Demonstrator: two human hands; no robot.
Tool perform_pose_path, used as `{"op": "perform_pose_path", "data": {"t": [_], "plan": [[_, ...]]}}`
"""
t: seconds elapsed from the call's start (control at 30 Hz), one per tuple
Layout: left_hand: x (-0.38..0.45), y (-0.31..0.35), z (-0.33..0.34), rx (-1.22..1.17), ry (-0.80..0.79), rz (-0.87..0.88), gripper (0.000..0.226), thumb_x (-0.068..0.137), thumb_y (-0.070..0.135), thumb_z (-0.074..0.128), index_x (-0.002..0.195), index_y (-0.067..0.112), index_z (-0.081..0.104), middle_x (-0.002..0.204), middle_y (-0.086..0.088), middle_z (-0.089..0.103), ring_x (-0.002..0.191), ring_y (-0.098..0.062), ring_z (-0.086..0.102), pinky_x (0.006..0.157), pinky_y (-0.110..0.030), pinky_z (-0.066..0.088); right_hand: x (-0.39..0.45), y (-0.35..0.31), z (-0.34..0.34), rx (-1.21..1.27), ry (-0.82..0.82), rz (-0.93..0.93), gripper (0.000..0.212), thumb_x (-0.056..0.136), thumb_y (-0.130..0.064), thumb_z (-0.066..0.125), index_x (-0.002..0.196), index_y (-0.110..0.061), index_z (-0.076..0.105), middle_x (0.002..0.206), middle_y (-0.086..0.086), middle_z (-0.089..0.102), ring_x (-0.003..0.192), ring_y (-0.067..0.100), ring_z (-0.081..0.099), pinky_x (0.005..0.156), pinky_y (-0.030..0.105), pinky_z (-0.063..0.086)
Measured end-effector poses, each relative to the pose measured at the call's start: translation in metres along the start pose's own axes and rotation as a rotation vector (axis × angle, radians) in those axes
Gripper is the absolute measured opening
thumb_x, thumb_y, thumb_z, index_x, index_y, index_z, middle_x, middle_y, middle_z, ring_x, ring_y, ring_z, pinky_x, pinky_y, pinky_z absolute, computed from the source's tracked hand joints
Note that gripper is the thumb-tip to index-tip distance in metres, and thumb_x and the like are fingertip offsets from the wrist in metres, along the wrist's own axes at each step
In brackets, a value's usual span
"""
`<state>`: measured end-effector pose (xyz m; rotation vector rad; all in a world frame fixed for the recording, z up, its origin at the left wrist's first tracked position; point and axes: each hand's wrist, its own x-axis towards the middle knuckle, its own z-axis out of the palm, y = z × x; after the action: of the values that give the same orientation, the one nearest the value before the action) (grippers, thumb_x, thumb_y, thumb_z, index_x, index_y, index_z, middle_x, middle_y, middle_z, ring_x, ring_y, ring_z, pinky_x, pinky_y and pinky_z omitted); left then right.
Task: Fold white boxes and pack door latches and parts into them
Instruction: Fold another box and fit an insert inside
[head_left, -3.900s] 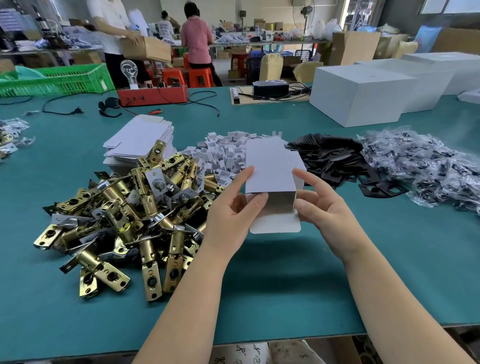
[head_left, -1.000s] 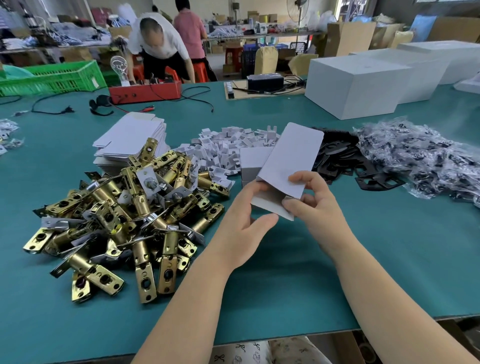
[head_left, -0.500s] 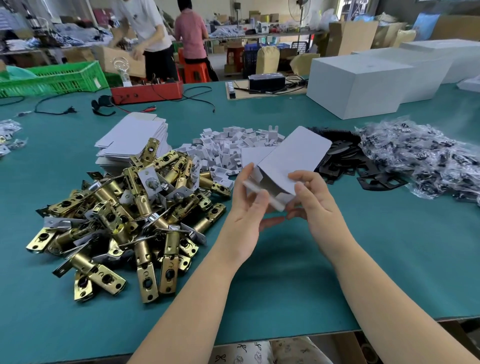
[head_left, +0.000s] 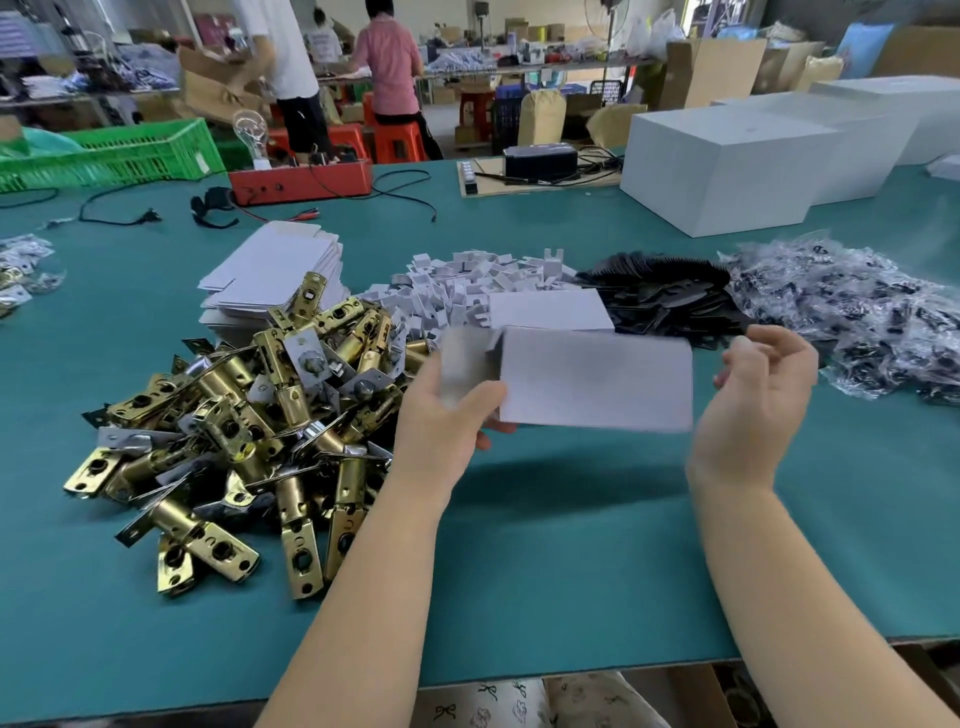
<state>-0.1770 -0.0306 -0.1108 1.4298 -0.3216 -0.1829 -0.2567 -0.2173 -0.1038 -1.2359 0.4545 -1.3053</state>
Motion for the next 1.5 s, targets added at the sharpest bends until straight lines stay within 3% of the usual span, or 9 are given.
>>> {"op": "perform_pose_path", "data": {"t": [0.17,0.3,0.43,0.53,0.67,0.9,1.2,1.33,1.5], "plan": [[-0.001,-0.006,0.005,-0.004,0.005,-0.06,0.025,0.069,0.035,0.073,0.088,0.02,0.067,0.069,0.008,0.065,0.062,-0.005,0.06,0.048,-0.019,0.048,0.023,-0.001,0.001,-0.101,-0.462,0.685,0.023,0.096,-0.014,0.042,0.09,-0.019,0.063,0.081,0.002,0.063,0.063,0.014,0.055,0.061,0.024,0.046],[0.0,-0.009,0.008,-0.003,0.055,-0.068,0.01,0.093,0.03,0.061,0.102,0.025,0.058,0.077,0.012,0.068,0.072,-0.003,0.067,0.055,-0.027,0.056,0.007,0.003,0.001,-0.238,-0.872,0.508,0.022,0.094,-0.015,0.055,0.086,-0.025,0.072,0.073,-0.002,0.067,0.054,0.01,0.056,0.047,0.019,0.045],[-0.001,-0.007,0.012,-0.04,-0.001,-0.275,0.018,0.1,0.023,0.045,0.104,0.029,0.061,0.082,0.003,0.07,0.072,-0.011,0.067,0.053,-0.028,0.055,-0.011,0.006,0.005,-0.358,-1.084,0.386,0.031,0.075,-0.037,0.07,0.099,-0.053,0.061,0.097,-0.014,0.066,0.082,0.004,0.065,0.069,0.017,0.052],[-0.002,-0.007,0.014,-0.073,-0.022,-0.328,0.028,0.096,0.012,0.041,0.103,0.029,0.062,0.081,0.0,0.068,0.066,-0.01,0.064,0.051,-0.026,0.051,-0.022,0.009,0.008,-0.277,-1.116,0.479,0.039,0.081,-0.031,0.071,0.107,-0.057,0.057,0.111,-0.01,0.065,0.092,0.008,0.068,0.071,0.024,0.055],[-0.003,-0.007,0.017,-0.077,-0.043,-0.361,0.034,0.092,0.006,0.041,0.105,0.026,0.065,0.084,-0.002,0.07,0.066,-0.012,0.063,0.053,-0.025,0.051,-0.029,0.011,0.012,-0.271,-1.014,0.482,0.012,0.091,-0.023,0.064,0.092,-0.035,0.064,0.089,-0.005,0.07,0.074,0.01,0.068,0.061,0.024,0.054],[-0.005,-0.003,0.019,0.095,-0.063,-0.012,0.047,0.09,0.002,0.052,0.083,0.042,0.076,0.092,0.013,0.073,0.078,-0.004,0.062,0.068,-0.022,0.051,-0.026,0.011,0.013,-0.293,-0.951,0.562,0.018,0.094,-0.028,0.058,0.077,-0.028,0.065,0.072,-0.011,0.065,0.062,0.005,0.06,0.056,0.019,0.049],[-0.01,0.0,0.02,0.0,-0.251,-0.084,0.02,0.093,0.018,0.062,0.092,0.029,0.078,0.091,0.009,0.075,0.083,-0.002,0.066,0.076,-0.02,0.05,-0.025,0.02,0.011,-0.199,-0.892,0.603,0.007,0.091,-0.024,0.063,0.091,-0.017,0.063,0.081,-0.002,0.068,0.066,0.009,0.063,0.058,0.023,0.05],[-0.008,-0.001,0.018,0.004,-0.209,-0.161,0.028,0.09,0.006,0.06,0.077,0.024,0.078,0.083,0.003,0.074,0.076,-0.013,0.064,0.068,-0.027,0.051,-0.022,0.022,0.01,-0.265,-0.919,0.527,0.034,0.084,-0.025,0.07,0.109,-0.026,0.047,0.083,-0.001,0.069,0.062,0.004,0.061,0.055,0.017,0.046],[-0.008,-0.005,0.013,0.011,-0.274,-0.282,0.036,0.067,0.018,0.061,0.1,0.026,0.073,0.105,0.005,0.075,0.1,-0.015,0.069,0.09,-0.03,0.053,-0.023,0.022,0.009,-0.345,-1.038,0.53,0.061,0.061,-0.047,0.078,0.112,-0.045,0.046,0.105,-0.004,0.071,0.091,0.012,0.069,0.079,0.028,0.051]]}}
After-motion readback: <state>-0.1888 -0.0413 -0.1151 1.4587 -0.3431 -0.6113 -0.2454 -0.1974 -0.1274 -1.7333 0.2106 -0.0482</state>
